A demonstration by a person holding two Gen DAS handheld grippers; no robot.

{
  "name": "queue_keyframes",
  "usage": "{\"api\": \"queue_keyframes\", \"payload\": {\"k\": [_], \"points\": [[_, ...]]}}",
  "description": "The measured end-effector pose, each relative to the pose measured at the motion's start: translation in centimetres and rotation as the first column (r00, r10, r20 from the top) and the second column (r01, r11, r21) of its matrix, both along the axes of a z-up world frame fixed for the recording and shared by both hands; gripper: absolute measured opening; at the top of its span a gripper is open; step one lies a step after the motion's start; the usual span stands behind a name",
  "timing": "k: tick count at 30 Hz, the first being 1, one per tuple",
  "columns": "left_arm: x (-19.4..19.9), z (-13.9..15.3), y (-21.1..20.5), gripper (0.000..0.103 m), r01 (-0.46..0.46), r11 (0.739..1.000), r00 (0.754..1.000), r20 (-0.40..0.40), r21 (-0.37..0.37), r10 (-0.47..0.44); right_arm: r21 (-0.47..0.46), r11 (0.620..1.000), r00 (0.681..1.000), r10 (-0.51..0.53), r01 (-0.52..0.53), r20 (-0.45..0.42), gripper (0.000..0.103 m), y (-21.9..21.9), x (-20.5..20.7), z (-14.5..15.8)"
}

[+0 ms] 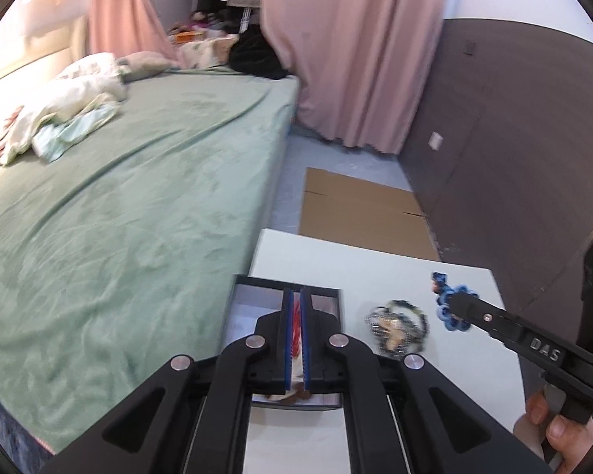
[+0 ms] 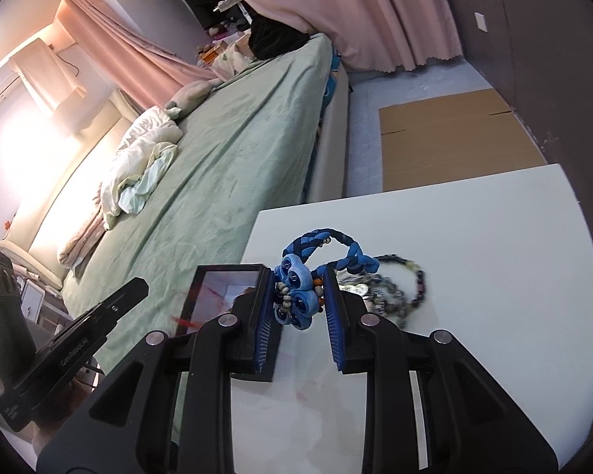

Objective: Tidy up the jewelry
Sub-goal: 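Lower both held bracelets into the black box and open both tools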

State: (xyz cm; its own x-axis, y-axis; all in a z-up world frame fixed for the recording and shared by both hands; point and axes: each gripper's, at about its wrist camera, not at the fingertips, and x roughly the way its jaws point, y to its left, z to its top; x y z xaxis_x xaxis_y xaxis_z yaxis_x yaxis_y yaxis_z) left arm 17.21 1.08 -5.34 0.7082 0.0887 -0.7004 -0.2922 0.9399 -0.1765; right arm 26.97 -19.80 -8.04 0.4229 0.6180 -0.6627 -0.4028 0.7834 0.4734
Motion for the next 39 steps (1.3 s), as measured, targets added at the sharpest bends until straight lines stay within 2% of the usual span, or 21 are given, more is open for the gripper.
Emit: {"api": "queue_keyframes", "payload": {"k": [2, 3, 4, 8, 12, 17, 24, 25, 27, 28, 29, 34, 39], "points": [[-0.3, -0.1, 0.7, 0.017, -0.010, 1.000, 1.000, -0.009, -0.009, 0.010, 0.010, 1.000, 1.000, 0.016, -0.016, -0.007, 0.025, 0.8, 0.0, -0.1], [-0.5, -0.1, 0.9, 0.035, -0.016, 1.000, 1.000, -0.007, -0.006, 0.016, 0.014, 1.000, 1.000, 0.023, -0.023, -0.009, 0.025, 1.2, -0.1, -0.1], [-0.9, 0.1, 1.2, 0.046, -0.027, 1.000, 1.000, 0.006, 0.002, 0.027, 0.017, 0.999, 0.999, 0.031, -0.030, -0.012, 0.025, 1.5, -0.2, -0.1], [-2.0, 0.7, 2.2, 0.048, -0.045, 0.999, 0.999, 0.017, 0.021, 0.044, 0.040, 0.997, 0.998, 0.060, -0.059, -0.022, 0.025, 3.1, -0.5, -0.1], [-2.8, 1.2, 3.1, 0.061, -0.069, 0.997, 0.997, 0.026, 0.028, 0.068, 0.070, 0.994, 0.995, 0.091, -0.089, -0.030, 0.025, 4.4, -1.0, 0.1], [-3.7, 1.8, 3.9, 0.062, -0.078, 0.996, 0.997, 0.027, 0.044, 0.077, 0.085, 0.988, 0.991, 0.128, -0.125, -0.029, 0.025, 6.0, -1.7, 0.2], [-4.1, 2.2, 4.3, 0.063, -0.082, 0.995, 0.996, 0.025, 0.051, 0.080, 0.088, 0.983, 0.983, 0.165, -0.159, -0.075, 0.026, 8.5, -1.6, -1.0], [-4.1, 2.3, 4.3, 0.064, -0.081, 0.995, 0.996, 0.026, 0.053, 0.080, 0.079, 0.982, 0.981, 0.177, -0.171, -0.078, 0.029, 9.0, -1.7, -1.1], [-4.2, 2.5, 4.3, 0.069, -0.081, 0.995, 0.996, 0.031, 0.060, 0.079, 0.046, 0.978, 0.973, 0.206, -0.202, -0.101, 0.044, 10.0, -1.8, -1.6], [-4.2, 2.5, 4.3, 0.072, -0.082, 0.995, 0.996, 0.033, 0.063, 0.080, 0.036, 0.978, 0.972, 0.207, -0.204, -0.109, 0.061, 10.2, -1.8, -1.8], [-4.2, 2.6, 4.3, 0.073, -0.082, 0.994, 0.996, 0.035, 0.067, 0.080, 0.023, 0.980, 0.974, 0.198, -0.196, -0.110, 0.071, 10.2, -1.9, -1.9], [-4.3, 2.9, 4.3, 0.085, -0.087, 0.994, 0.995, 0.047, 0.066, 0.084, 0.023, 0.987, 0.982, 0.163, -0.161, -0.098, 0.071, 8.0, -1.5, -1.7], [-3.9, 2.3, 3.9, 0.089, -0.073, 0.996, 0.996, 0.048, 0.046, 0.071, 0.009, 0.993, 0.988, 0.119, -0.119, -0.100, 0.076, 5.6, -0.9, -1.7]]}}
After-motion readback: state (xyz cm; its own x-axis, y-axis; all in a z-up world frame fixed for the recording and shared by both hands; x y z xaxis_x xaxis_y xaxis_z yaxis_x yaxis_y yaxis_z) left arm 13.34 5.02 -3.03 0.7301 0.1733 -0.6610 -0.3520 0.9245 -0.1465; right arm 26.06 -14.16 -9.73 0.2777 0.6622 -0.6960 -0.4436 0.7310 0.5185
